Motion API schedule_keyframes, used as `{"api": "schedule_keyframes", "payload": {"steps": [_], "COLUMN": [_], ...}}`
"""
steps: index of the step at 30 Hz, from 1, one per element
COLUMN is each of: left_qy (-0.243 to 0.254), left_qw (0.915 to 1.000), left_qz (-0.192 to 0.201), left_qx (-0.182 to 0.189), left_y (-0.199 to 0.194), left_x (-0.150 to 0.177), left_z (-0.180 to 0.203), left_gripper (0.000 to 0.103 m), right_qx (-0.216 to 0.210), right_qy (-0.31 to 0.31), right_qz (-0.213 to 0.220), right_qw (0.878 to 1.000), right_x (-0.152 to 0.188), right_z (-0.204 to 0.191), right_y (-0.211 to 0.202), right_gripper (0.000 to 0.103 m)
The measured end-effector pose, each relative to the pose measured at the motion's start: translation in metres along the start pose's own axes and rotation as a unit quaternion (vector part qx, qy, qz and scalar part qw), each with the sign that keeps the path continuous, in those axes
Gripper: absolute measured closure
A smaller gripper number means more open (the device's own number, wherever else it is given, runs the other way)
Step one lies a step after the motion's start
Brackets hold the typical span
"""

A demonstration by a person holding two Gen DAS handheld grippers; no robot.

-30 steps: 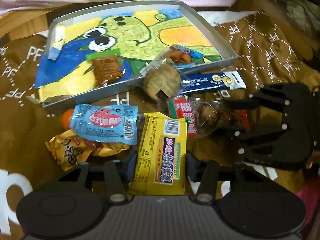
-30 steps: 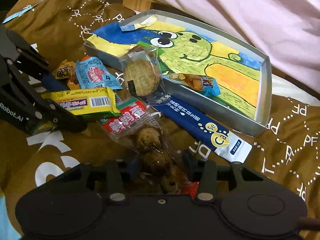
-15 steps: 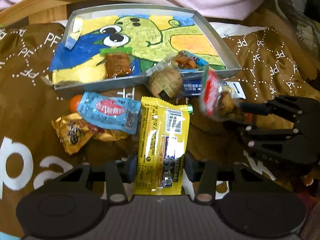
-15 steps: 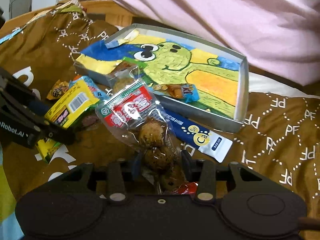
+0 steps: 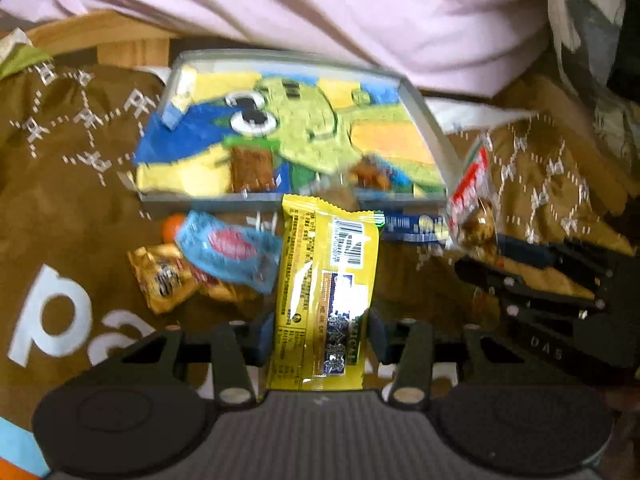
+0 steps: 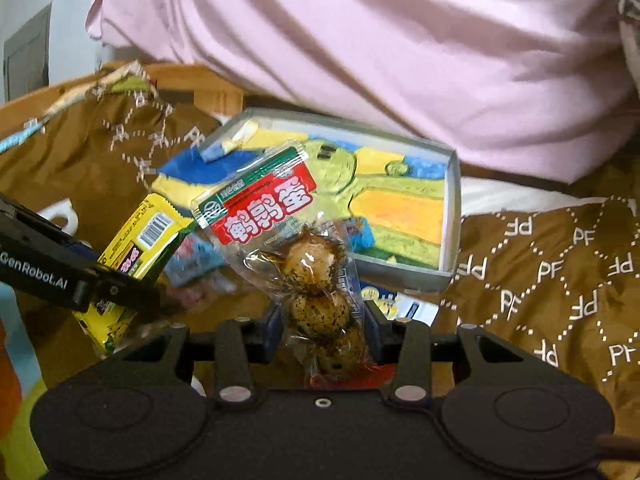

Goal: Organize snacks
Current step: 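Grasp and lift the yellow bar with the left tool while the right tool lifts the egg pack, then lower the yellow bar into the tray with the left tool while the right tool drops the egg pack there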

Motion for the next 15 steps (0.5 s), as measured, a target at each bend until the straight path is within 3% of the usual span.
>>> {"api": "schedule_keyframes", "payload": {"steps": [9, 15], "left_qy": [-0.024, -0.035], "left_qw": [0.9976, 0.9948], "left_qz": [0.064, 0.095], "left_qx": [-0.012, -0.013], "left_y": [-0.026, -0.033], "left_x": [-0.051, -0.102], "left_z": [-0.013, -0.019], "left_gripper": [0.053, 0.053], "right_qx": [0.002, 0.02], "right_qy": [0.023, 0.022], "right_qz": [0.062, 0.092], "right_qw": [0.998, 0.995], "right_x": [-0.047, -0.104], "right_z": [0.0, 0.002], "right_y": [-0.022, -0.028], "right_gripper": [0.059, 0.059]}}
Point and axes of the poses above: each gripper's, at about its wrist camera, not at the fingertips, and y roughly the way its jaws point, z to its right, x to its underside, the point moved 7 cm from there along y, roughly the way its jaws point
